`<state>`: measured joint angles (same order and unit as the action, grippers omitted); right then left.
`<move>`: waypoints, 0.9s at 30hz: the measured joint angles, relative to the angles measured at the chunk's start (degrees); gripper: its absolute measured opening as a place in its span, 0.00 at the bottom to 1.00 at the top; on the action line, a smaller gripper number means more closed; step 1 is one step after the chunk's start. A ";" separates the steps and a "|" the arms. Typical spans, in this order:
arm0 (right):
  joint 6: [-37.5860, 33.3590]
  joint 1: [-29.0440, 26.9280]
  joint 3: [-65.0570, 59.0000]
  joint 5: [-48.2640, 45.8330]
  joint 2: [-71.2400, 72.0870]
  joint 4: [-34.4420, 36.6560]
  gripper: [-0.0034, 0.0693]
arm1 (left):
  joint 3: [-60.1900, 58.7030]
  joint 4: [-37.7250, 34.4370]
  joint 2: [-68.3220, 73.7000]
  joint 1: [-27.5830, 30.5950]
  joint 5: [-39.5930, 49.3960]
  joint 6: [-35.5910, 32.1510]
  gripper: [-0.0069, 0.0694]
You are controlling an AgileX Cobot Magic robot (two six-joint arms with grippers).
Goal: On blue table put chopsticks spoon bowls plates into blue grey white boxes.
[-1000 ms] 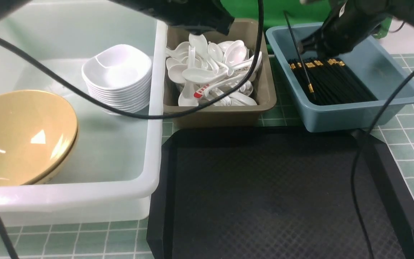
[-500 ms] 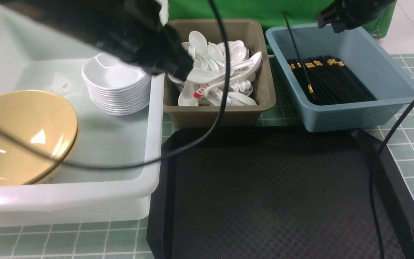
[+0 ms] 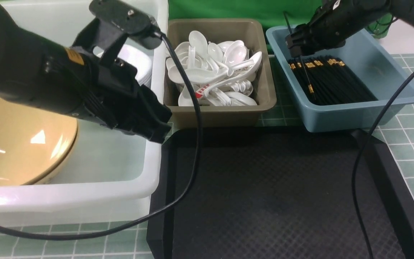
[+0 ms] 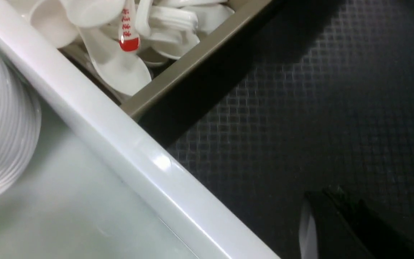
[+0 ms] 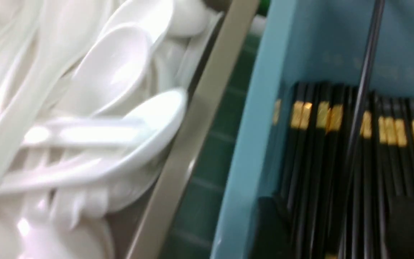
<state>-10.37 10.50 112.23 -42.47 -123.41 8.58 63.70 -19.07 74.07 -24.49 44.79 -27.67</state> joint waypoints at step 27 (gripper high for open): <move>1.69 -2.46 5.45 -1.13 -9.14 -2.59 0.17 | -0.17 2.37 0.00 0.00 1.53 0.32 0.08</move>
<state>-8.68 8.04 117.68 -43.60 -132.55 6.00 63.53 -16.70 74.07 -24.49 46.32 -27.35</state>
